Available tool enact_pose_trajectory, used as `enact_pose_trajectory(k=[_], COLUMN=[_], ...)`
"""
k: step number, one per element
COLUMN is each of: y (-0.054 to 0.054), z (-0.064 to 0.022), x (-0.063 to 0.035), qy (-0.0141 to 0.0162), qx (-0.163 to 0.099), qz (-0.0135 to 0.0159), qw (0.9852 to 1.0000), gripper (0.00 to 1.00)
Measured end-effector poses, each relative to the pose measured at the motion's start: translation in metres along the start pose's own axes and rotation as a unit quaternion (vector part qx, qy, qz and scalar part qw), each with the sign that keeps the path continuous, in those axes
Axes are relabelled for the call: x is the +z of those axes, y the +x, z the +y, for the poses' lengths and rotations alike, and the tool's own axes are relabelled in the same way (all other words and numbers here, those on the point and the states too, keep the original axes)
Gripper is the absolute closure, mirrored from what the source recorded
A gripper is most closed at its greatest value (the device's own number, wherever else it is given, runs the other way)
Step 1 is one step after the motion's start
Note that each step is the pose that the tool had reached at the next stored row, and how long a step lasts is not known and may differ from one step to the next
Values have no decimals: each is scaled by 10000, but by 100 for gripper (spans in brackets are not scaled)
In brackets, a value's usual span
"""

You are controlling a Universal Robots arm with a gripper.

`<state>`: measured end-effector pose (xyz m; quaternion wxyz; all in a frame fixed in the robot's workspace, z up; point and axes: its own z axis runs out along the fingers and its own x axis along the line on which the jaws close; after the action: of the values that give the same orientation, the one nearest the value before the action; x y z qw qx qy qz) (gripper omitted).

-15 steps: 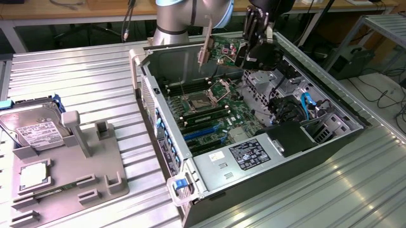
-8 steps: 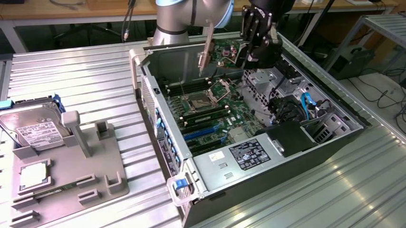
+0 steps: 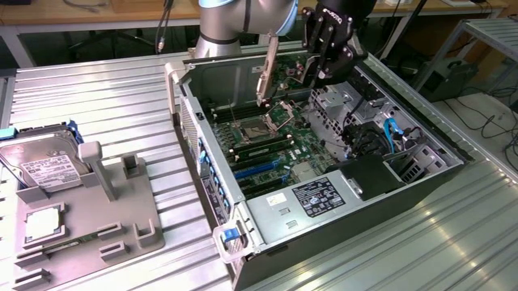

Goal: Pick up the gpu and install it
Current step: 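Insert the gpu into the slot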

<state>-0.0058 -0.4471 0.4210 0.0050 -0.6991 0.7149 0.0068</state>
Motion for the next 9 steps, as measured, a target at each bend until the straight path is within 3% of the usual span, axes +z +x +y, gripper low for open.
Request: enact_pose_trajectory(k=[3,9], y=[1,4], z=[0,0], x=[0,0], qy=[-5,-15], qx=[-308,-900], qz=[0,2], qw=[9995,9959], gripper=[72,72])
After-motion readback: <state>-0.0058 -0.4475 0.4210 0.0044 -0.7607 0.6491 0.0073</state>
